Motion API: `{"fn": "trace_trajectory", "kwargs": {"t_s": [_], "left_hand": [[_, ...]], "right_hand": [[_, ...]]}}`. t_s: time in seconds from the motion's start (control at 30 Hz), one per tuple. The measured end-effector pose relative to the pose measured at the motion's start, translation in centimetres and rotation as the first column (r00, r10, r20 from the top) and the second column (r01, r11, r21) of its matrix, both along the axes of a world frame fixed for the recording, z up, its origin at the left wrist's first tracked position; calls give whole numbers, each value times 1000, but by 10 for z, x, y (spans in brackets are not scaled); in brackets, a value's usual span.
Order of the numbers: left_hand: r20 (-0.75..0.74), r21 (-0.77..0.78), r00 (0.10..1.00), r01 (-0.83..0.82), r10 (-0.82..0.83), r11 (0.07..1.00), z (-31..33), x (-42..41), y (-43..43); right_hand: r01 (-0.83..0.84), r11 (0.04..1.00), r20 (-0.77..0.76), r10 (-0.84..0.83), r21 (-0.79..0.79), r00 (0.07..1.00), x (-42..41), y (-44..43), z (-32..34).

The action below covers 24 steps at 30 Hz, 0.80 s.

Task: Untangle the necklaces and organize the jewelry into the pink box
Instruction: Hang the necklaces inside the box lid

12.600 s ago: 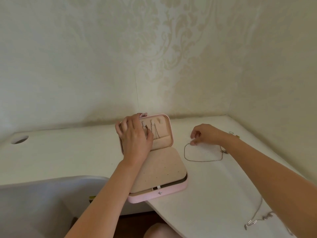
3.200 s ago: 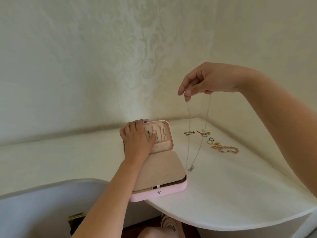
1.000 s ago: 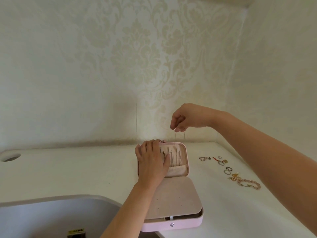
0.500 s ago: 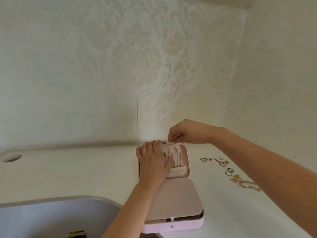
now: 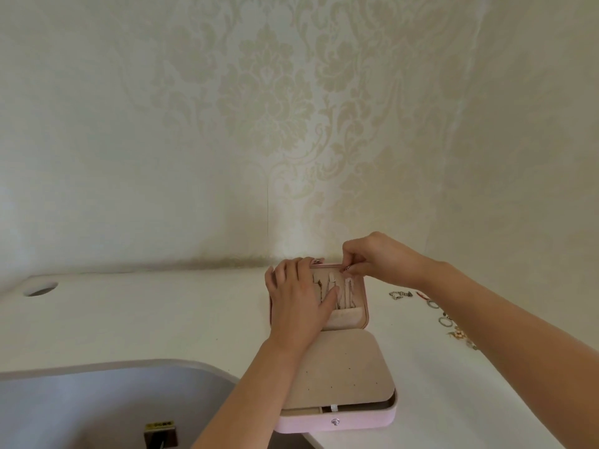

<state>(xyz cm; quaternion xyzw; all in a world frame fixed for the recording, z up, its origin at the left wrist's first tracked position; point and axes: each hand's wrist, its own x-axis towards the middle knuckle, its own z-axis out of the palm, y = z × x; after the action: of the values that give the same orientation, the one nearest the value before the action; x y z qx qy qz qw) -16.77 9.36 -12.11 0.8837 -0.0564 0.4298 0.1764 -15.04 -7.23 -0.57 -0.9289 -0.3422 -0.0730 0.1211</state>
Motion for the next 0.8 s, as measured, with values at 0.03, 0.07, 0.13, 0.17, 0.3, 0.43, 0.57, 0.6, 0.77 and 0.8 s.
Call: {"fn": "trace_trajectory", "kwargs": {"t_s": [0.03,0.07,0.13,0.17,0.3,0.43,0.57,0.6,0.77,0.8], "left_hand": [[4,-3,1000,2,-2,1000,0,0,0],[9,-6,1000,6,-6,1000,0,0,0],[32,-10,999,10,-10,1000,0,-1,0],[44,-10,999,10,-9,1000,0,-1,0],[87,-17,996,3,-2,1000,0,0,0],[115,-20,993,-6,8,1000,-2,0,0],[113,-19,994,3,0,1000,-1,0,0],[116,-18,993,3,-1,1000,-2,0,0],[124,-3,992,-9,9,1000,-1,-1,0],[120,0,993,-9,9,1000,-1,-1,0]], "right_hand": [[12,1000,-10,-12,-18,1000,0,1,1],[24,999,-19,-24,-38,1000,1,1,0],[57,994,-15,-59,-94,998,1,3,-1],[78,991,-13,-80,-110,997,1,4,-2],[120,988,-68,-127,-100,990,4,2,-4],[109,991,-37,-112,-82,993,5,3,-2],[140,988,64,-136,-62,989,2,8,-3],[161,985,105,-155,-53,982,1,9,-3],[210,967,313,-156,-147,937,-3,11,-7],[205,965,334,-141,-164,932,-4,11,-8]]}}
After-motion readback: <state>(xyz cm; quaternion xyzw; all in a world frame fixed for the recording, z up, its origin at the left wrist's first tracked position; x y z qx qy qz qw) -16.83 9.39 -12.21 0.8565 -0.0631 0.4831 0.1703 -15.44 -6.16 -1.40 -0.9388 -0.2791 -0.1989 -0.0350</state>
